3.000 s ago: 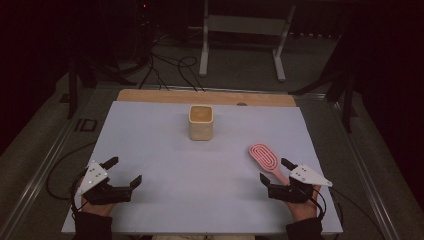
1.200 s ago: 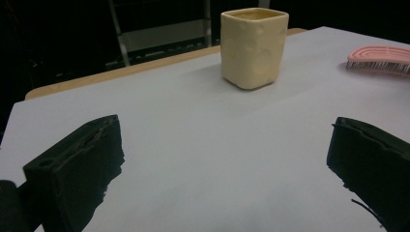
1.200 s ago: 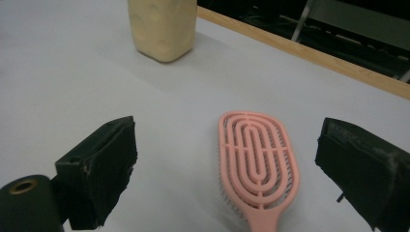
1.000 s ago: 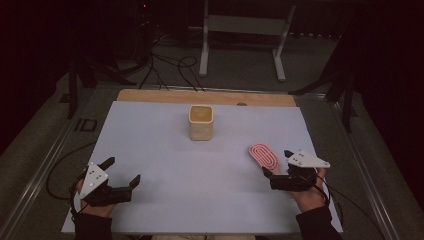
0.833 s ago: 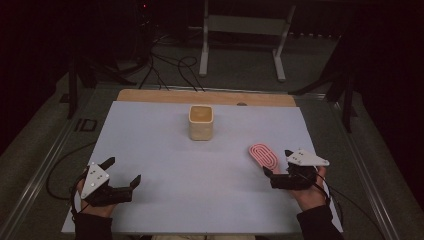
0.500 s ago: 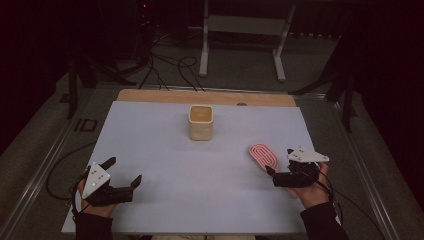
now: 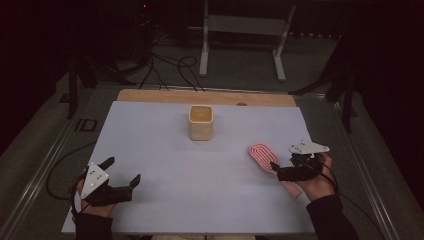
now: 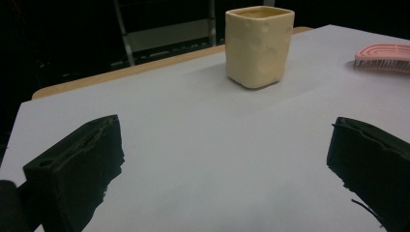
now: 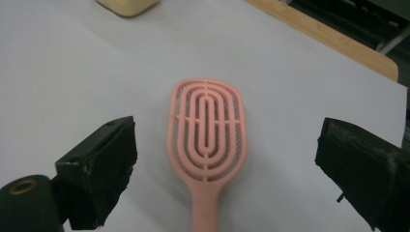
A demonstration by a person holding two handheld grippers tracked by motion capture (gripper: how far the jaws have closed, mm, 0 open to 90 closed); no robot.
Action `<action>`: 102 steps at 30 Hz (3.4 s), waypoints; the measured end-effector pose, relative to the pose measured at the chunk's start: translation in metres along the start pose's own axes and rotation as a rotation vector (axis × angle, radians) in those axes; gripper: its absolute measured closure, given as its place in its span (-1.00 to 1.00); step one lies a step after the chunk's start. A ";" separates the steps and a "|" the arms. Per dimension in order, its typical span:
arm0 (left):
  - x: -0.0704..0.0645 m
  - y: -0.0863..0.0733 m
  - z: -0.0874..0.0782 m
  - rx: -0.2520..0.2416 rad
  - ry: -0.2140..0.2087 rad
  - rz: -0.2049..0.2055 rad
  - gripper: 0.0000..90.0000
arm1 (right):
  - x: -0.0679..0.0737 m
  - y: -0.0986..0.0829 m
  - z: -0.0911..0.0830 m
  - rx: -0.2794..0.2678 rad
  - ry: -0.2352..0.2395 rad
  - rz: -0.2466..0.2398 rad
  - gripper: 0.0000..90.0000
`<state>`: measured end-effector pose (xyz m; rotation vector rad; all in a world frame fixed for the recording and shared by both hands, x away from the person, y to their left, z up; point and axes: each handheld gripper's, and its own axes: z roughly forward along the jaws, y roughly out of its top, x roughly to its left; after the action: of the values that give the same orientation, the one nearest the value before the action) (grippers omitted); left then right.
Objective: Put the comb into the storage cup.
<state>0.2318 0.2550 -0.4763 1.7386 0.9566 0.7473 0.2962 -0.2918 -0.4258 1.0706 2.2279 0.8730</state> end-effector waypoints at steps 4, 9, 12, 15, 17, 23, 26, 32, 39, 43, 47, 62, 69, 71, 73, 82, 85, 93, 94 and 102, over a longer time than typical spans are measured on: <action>0.000 0.000 0.000 0.000 -0.001 0.002 -1.00 | -0.003 0.000 0.002 0.022 0.004 0.001 -0.84; -0.001 -0.001 0.001 0.000 0.005 0.002 -1.00 | -0.007 0.000 0.005 0.055 0.008 0.003 -0.84; -0.001 -0.001 0.001 -0.002 0.006 0.002 -1.00 | -0.012 0.002 0.006 0.071 0.011 0.012 -0.83; -0.001 -0.001 0.001 0.000 0.007 0.001 -1.00 | -0.015 0.003 0.007 0.085 0.023 0.023 -0.84; -0.001 -0.001 0.001 0.000 0.007 0.001 -1.00 | -0.015 0.003 0.008 0.094 0.023 0.025 -0.84; -0.002 -0.001 0.001 0.002 0.011 0.006 -1.00 | -0.021 0.005 0.011 0.140 0.037 0.032 -0.84; -0.001 -0.001 0.001 0.001 0.014 0.004 -1.00 | -0.023 0.005 0.013 0.168 0.042 0.035 -0.84; -0.001 -0.002 0.001 0.001 0.015 0.001 -1.00 | -0.025 0.004 0.018 0.229 0.068 0.032 -0.83; 0.000 -0.002 0.000 -0.005 0.018 -0.004 -1.00 | -0.024 0.005 0.022 0.273 0.083 0.017 -0.83; -0.001 -0.003 0.000 -0.004 0.019 -0.004 -1.00 | -0.022 0.005 0.025 0.292 0.098 0.010 -0.83; -0.001 -0.003 0.000 -0.006 0.021 -0.003 -1.00 | -0.022 0.004 0.030 0.312 0.110 0.014 -0.83; -0.004 -0.003 0.003 0.000 0.013 0.000 -1.00 | -0.019 0.000 0.041 0.401 0.147 0.010 -0.83; -0.004 -0.004 0.003 0.002 0.013 0.001 -1.00 | -0.017 -0.002 0.046 0.438 0.164 0.038 -0.78; -0.004 -0.004 0.004 0.001 0.011 0.000 -1.00 | -0.017 -0.001 0.047 0.445 0.171 0.041 -0.76; -0.004 -0.004 0.003 0.002 0.011 0.003 -1.00 | -0.016 -0.001 0.048 0.450 0.167 0.044 -0.76; -0.004 -0.004 0.004 0.002 0.009 -0.001 -1.00 | -0.014 -0.001 0.054 0.482 0.165 0.064 -0.71; -0.004 -0.004 0.004 0.002 0.009 -0.003 -1.00 | -0.013 -0.001 0.057 0.494 0.165 0.068 -0.70; -0.005 -0.004 0.004 0.005 0.008 -0.002 -1.00 | -0.010 -0.001 0.064 0.528 0.167 0.087 -0.63; -0.005 -0.004 0.004 0.006 0.007 -0.002 -1.00 | -0.010 0.000 0.064 0.532 0.168 0.092 -0.59; -0.004 -0.005 0.005 0.009 0.005 -0.001 -1.00 | -0.012 -0.001 0.070 0.565 0.177 0.114 -0.24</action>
<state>0.2325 0.2500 -0.4825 1.7450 0.9657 0.7484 0.3501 -0.2792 -0.4707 1.4233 2.6685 0.3904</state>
